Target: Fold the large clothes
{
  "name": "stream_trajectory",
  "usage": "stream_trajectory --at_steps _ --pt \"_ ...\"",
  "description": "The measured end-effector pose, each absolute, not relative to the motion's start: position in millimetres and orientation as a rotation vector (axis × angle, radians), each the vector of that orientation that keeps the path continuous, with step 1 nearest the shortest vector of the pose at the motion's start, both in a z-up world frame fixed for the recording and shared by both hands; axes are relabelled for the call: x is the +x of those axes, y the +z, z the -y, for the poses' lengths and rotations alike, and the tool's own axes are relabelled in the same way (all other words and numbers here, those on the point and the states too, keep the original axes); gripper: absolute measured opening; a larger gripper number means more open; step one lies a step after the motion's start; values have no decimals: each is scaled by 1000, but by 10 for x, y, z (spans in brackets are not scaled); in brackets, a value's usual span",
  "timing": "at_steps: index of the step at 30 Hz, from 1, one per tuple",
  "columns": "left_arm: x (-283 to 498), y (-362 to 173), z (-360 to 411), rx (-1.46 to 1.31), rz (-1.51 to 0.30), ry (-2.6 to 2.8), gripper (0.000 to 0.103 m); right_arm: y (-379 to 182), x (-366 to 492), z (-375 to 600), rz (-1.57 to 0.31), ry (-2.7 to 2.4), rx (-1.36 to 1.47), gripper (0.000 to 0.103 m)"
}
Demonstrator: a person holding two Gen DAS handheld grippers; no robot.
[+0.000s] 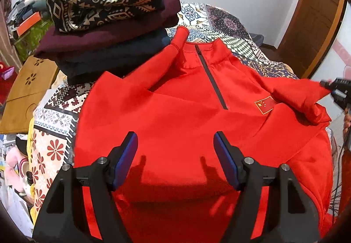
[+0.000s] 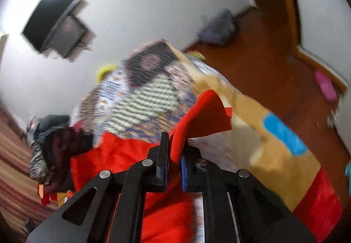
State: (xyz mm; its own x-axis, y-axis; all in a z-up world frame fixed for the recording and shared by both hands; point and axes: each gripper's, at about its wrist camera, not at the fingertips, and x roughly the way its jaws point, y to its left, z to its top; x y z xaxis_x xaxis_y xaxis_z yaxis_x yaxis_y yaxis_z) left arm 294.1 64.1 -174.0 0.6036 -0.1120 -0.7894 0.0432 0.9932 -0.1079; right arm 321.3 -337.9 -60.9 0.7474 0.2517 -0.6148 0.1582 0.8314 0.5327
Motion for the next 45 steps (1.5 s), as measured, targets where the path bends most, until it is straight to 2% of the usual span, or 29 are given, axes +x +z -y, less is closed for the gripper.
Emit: stream_trajectory --at_steps 8,14,21,29,30,32,34,36,45 --pt "2768 -1564 -816 -103 -857 -89 70 394 3148 2414 -578 310 402 6" --pt "2579 -1409 -1096 -125 -804 -55 70 565 3110 1395 -587 531 251 6" --pt "2296 -1323 -1559 -186 -769 23 73 0 3011 200 -772 778 56 6" --pt "2086 -1439 -1903 -232 -796 100 75 -997 2843 -370 -1107 853 -92 7" --pt "2084 -1465 -1922 -237 -803 100 75 -1073 2841 -351 -1143 853 -88 9" --pt "2097 -1518 -1940 -247 -820 99 75 -1168 2834 -305 -1210 843 -76 19" --pt "2128 -1566 -1929 -258 -834 91 75 -1173 2841 -196 -1231 814 -57 41" --pt "2173 -1609 -1905 -277 -850 71 75 -1095 2837 -28 -1202 777 -46 56" --pt "2506 -1879 -1718 -456 -957 -104 75 -684 2869 1094 -1003 538 45 60"
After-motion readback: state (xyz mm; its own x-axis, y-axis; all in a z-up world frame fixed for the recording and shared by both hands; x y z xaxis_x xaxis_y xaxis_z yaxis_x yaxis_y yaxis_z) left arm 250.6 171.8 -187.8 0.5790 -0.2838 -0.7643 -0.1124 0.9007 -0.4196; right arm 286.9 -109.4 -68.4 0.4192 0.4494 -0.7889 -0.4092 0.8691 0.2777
